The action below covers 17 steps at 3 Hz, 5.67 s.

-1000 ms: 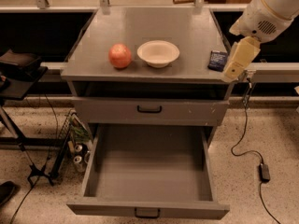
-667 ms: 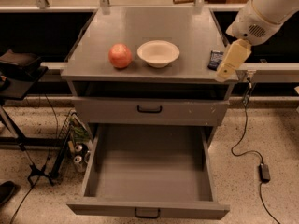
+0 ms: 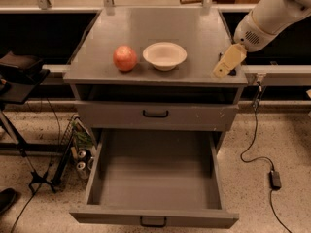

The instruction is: Place rxbar blueberry into middle drawer

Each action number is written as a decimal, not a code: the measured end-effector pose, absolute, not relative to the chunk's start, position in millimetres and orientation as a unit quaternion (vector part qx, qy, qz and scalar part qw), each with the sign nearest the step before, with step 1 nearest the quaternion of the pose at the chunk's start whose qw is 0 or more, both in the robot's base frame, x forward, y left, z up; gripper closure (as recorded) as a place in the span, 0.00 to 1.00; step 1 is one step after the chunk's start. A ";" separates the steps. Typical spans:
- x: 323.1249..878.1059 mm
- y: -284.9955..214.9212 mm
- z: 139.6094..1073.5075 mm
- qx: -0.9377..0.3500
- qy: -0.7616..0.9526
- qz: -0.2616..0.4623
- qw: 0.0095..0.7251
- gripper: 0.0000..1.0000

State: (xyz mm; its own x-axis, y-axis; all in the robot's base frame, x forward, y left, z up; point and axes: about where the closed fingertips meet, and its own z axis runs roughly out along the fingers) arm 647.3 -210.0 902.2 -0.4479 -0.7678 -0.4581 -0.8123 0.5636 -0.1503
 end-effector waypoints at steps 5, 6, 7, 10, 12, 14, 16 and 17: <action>674.4 -203.3 877.0 -0.317 0.914 0.071 0.242 0.00; 687.3 -200.1 860.9 -0.265 0.934 0.060 0.232 0.00; 701.0 -198.2 845.7 -0.209 0.951 0.055 0.223 0.00; 726.0 -213.2 851.4 -0.081 0.965 0.010 0.250 0.00; 727.6 -221.0 856.1 -0.069 0.964 0.003 0.258 0.00; 737.6 -242.3 846.2 -0.063 0.965 0.003 0.256 0.05; 746.8 -259.7 829.6 -0.052 0.969 0.008 0.243 0.09; 747.2 -259.9 829.3 -0.052 0.969 0.008 0.243 0.20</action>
Offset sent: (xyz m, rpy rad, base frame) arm 0.0140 -0.0043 -0.0108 0.1066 0.0370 -0.1324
